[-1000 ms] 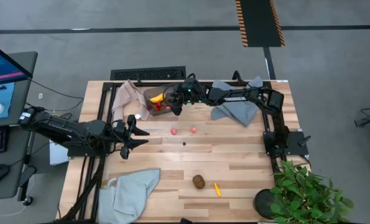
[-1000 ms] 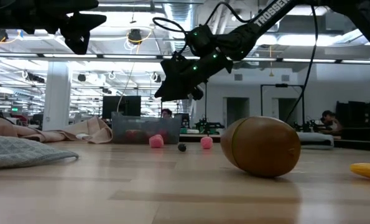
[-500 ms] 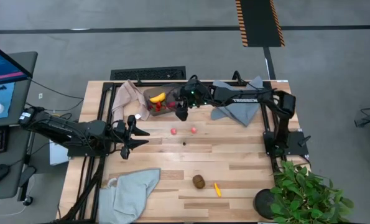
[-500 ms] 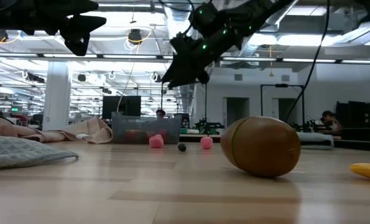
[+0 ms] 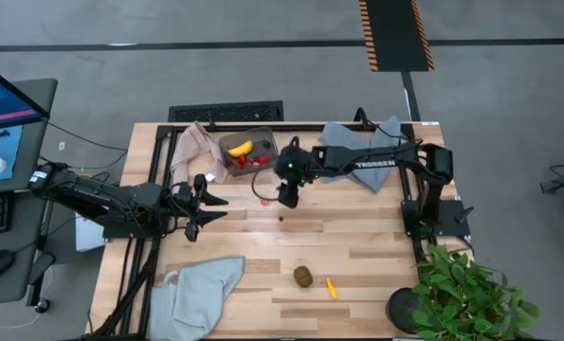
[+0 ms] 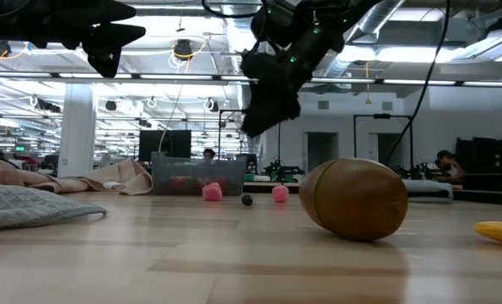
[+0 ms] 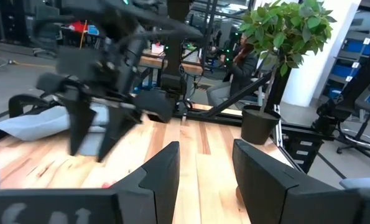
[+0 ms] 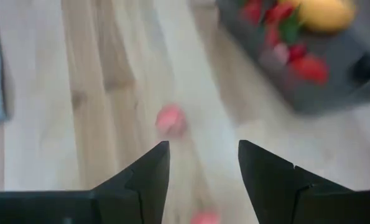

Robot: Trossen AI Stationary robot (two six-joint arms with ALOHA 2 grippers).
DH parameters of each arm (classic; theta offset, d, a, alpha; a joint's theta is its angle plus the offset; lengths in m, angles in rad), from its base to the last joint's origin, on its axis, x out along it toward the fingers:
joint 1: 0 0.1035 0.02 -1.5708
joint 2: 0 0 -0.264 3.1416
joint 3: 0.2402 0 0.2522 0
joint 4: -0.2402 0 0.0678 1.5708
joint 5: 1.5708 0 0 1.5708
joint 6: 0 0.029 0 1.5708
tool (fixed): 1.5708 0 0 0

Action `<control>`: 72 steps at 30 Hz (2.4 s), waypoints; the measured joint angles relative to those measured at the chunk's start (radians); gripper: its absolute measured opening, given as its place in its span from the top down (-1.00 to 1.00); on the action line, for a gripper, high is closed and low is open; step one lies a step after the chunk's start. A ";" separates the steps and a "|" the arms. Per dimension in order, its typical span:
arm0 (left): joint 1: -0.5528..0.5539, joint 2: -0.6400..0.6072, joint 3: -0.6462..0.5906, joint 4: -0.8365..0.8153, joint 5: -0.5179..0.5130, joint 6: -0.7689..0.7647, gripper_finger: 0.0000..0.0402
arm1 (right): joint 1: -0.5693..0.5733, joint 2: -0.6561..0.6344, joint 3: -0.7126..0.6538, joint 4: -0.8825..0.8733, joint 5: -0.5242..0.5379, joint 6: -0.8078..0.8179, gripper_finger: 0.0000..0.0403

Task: Pick and placing Produce into tupperware
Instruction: Put the pink peach into the black bin

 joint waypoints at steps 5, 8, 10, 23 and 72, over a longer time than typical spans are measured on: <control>0.000 0.000 0.000 -0.008 0.000 0.000 0.31 | 0.043 0.000 -0.045 -0.043 0.004 0.022 -0.02; 0.000 0.000 0.000 -0.018 0.000 -0.001 0.31 | 0.068 0.000 -0.080 -0.036 0.006 0.044 0.00; 0.000 0.000 0.000 -0.020 0.000 -0.001 0.31 | 0.082 0.000 -0.098 -0.036 0.027 0.054 0.03; 0.000 0.000 0.000 -0.023 -0.014 -0.003 0.31 | 0.095 0.000 -0.155 -0.064 0.177 0.075 0.09; 0.000 0.040 0.000 -0.013 -0.047 -0.014 0.31 | 0.011 0.112 -0.164 0.012 0.019 0.177 0.19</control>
